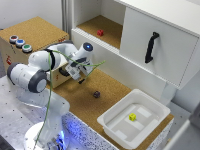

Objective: Lift the pink block

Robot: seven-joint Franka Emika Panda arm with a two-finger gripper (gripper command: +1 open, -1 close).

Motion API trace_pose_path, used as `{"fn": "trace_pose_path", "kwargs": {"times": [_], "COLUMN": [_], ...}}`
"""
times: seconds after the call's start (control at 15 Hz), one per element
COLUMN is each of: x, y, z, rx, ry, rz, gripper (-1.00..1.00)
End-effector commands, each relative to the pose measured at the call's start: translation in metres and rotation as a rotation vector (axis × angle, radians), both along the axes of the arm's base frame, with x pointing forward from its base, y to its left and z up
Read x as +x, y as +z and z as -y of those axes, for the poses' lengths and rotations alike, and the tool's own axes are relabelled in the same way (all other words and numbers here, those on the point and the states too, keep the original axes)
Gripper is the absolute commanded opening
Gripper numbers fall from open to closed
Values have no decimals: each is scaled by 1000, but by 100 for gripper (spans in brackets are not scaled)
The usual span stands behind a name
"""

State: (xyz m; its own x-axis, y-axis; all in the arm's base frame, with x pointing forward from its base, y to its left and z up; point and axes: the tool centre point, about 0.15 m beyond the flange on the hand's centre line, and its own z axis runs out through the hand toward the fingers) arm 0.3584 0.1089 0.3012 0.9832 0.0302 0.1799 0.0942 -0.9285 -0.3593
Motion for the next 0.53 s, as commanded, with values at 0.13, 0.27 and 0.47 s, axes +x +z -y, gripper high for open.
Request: {"fn": "trace_pose_path", "kwargs": {"times": [0.13, 0.27, 0.47], "x": [23, 30, 50], "y": [15, 19, 54], "z": [-24, -32, -40], "rx": [-139, -159, -287], "ry": [228, 213, 178], "rz": [-26, -25, 2], "gripper": [100, 100, 100]}}
